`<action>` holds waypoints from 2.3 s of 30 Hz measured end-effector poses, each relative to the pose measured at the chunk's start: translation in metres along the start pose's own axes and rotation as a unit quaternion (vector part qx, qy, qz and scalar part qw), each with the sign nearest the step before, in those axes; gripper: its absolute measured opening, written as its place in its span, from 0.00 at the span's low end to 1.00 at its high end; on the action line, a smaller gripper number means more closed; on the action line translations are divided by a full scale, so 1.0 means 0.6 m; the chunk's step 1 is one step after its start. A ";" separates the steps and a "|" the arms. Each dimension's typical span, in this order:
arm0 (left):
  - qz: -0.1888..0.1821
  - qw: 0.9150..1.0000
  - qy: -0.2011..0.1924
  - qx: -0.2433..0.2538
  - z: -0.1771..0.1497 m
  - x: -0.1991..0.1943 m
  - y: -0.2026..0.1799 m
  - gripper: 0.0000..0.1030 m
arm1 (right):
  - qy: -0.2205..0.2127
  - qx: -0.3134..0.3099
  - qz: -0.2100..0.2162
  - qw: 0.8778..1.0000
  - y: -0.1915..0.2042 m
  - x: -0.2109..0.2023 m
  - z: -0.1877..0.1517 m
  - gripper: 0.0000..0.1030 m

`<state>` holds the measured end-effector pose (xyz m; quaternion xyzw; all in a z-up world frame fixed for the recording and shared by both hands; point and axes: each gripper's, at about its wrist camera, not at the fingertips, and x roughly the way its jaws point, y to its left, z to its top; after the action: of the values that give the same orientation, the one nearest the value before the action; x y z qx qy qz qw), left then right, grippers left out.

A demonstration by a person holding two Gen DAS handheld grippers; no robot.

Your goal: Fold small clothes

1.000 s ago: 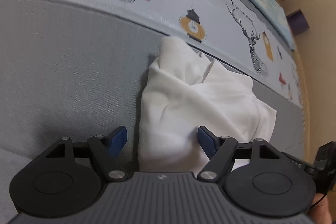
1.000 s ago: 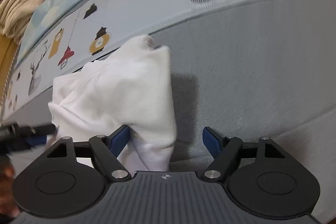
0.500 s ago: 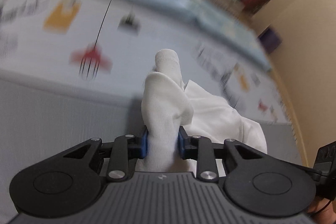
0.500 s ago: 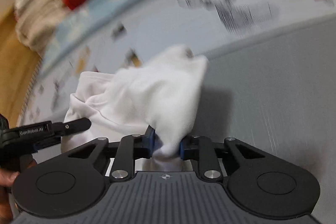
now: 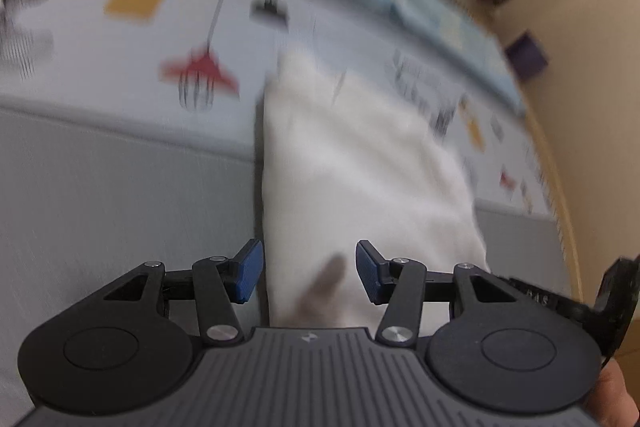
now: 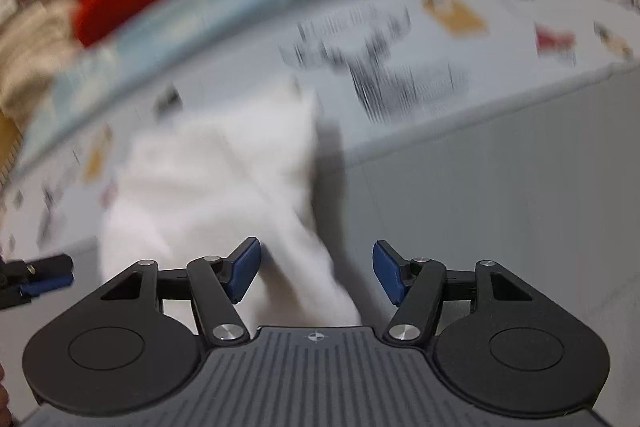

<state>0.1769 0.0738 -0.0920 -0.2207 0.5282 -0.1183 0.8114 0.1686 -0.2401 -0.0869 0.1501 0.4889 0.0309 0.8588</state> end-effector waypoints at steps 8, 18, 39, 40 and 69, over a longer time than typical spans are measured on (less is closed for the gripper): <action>-0.002 0.999 0.048 0.002 -0.028 0.016 0.003 0.10 | 0.014 0.070 0.072 0.995 -0.030 -0.023 -0.026 0.06; 0.095 0.991 0.065 0.070 -0.036 0.018 0.005 0.29 | 0.084 0.026 0.022 0.996 -0.037 -0.006 -0.031 0.10; 0.218 0.949 -0.082 0.211 -0.088 -0.069 -0.099 0.80 | -0.013 -0.125 -0.095 0.988 0.024 -0.058 -0.040 0.50; 0.212 0.948 -0.107 0.212 -0.099 -0.094 -0.106 0.82 | -0.023 -0.131 -0.094 0.987 0.028 -0.074 -0.045 0.51; 0.190 0.954 -0.183 0.143 -0.279 -0.156 -0.189 0.89 | -0.117 -0.135 -0.055 0.982 0.057 -0.262 -0.197 0.84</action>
<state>-0.0095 -0.0247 -0.0199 -0.0156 0.3805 0.0062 0.9246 -0.0105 -0.2122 -0.0030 0.0077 0.3840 0.0316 0.9228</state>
